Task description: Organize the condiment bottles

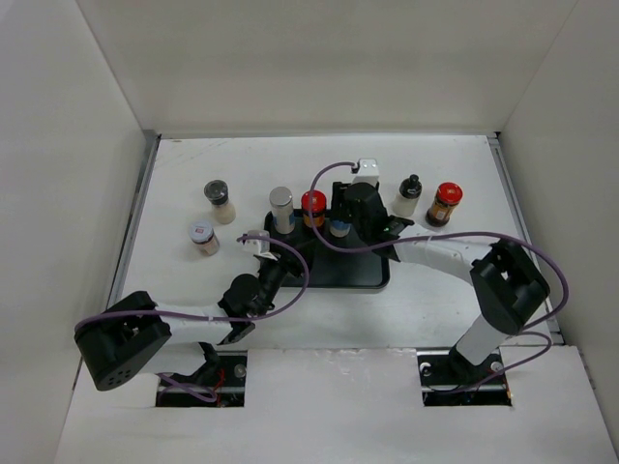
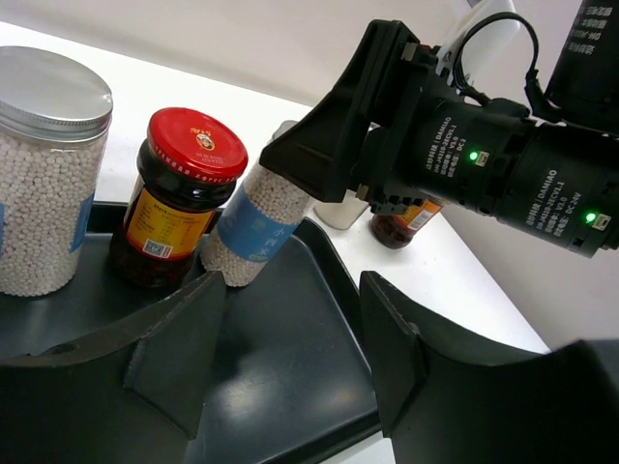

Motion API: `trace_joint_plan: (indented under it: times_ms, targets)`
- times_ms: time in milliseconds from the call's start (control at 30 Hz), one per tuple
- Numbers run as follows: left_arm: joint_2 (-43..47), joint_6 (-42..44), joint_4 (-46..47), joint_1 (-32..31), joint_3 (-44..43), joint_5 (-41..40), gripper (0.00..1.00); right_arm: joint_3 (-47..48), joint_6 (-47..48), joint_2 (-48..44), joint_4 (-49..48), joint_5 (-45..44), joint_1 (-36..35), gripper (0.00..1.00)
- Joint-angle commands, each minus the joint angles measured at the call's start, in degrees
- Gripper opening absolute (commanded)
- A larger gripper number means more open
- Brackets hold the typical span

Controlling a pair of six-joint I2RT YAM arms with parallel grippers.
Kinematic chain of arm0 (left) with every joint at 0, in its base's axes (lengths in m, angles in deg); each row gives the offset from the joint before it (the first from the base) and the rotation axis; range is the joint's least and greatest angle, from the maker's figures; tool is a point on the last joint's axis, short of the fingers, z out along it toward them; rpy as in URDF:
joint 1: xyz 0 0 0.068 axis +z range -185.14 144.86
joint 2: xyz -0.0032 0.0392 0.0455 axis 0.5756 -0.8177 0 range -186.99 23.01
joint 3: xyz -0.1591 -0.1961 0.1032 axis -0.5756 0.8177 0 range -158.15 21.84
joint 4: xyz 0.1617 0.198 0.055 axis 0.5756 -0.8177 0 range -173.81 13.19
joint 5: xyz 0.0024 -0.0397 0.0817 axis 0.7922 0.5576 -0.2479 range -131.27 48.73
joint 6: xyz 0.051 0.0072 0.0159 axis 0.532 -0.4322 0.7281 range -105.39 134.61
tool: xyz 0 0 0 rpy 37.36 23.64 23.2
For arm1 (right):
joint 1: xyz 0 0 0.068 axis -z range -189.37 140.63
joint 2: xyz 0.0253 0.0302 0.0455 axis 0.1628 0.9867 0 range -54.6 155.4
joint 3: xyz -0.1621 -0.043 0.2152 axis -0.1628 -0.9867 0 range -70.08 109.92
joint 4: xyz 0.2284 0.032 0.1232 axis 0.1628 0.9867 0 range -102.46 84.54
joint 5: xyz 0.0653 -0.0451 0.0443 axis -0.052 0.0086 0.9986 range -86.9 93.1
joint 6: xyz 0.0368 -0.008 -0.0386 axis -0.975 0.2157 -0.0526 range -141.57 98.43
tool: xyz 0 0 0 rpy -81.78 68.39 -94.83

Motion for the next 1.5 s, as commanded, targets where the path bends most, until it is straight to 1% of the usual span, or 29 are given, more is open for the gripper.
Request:
trace_joint_plan:
  times_ms: [0,100,200,267,367,533,600,633,700,833,967,1333,1467]
  targets:
    - [0.7,-0.5,3.9,0.1,0.4,-0.4,0.56,3.3,-0.8,0.4,-7.6,-1.5,-0.9,0.40]
    - [0.0,-0.6,4.0,0.4,0.2,-0.5,0.56,2.6,-0.2,0.2,-8.0,-3.3,-1.4,0.50]
    - [0.4,-0.6,4.3,0.3,0.4,-0.2,0.56,2.0,0.4,-0.8,-8.1,-3.9,-1.4,0.68]
    - [0.5,-0.6,4.3,0.3,0.5,-0.4,0.56,0.9,0.5,-2.8,-8.1,-3.9,-1.4,0.76]
    - [-0.4,-0.6,4.4,0.5,0.2,-0.2,0.56,-0.7,0.7,-6.5,-7.4,-3.7,-1.4,0.81]
    - [-0.2,-0.6,4.4,0.6,0.3,-0.3,0.57,-6.8,1.5,-13.5,-8.5,-4.6,3.1,0.83]
    - [-0.7,-0.8,4.4,0.8,0.0,-0.1,0.57,-8.2,1.5,-14.1,-7.3,-5.1,6.4,0.78]
    - [-0.5,-0.9,4.4,0.5,0.0,0.1,0.57,-8.7,1.5,-14.1,-6.6,-5.5,7.8,0.77]
    - [0.1,-0.9,4.4,0.3,0.3,0.0,0.58,-8.9,1.4,-13.1,-5.0,-6.4,11.0,0.78]
    - [-1.2,-1.0,4.4,0.6,-0.2,0.1,0.58,-6.8,1.9,-10.0,-2.2,-6.0,14.5,0.87]
    - [0.1,-1.1,4.1,0.4,0.3,-0.1,0.60,-3.9,3.7,-5.5,-0.7,-6.1,16.6,0.89]
    - [-2.0,-1.7,4.4,0.8,-0.3,0.1,0.61,0.5,3.0,2.3,-1.8,-5.7,20.4,0.87]
    - [-1.2,-1.8,4.4,0.6,0.0,0.3,0.62,1.6,3.2,5.3,-4.1,-5.6,22.1,0.79]
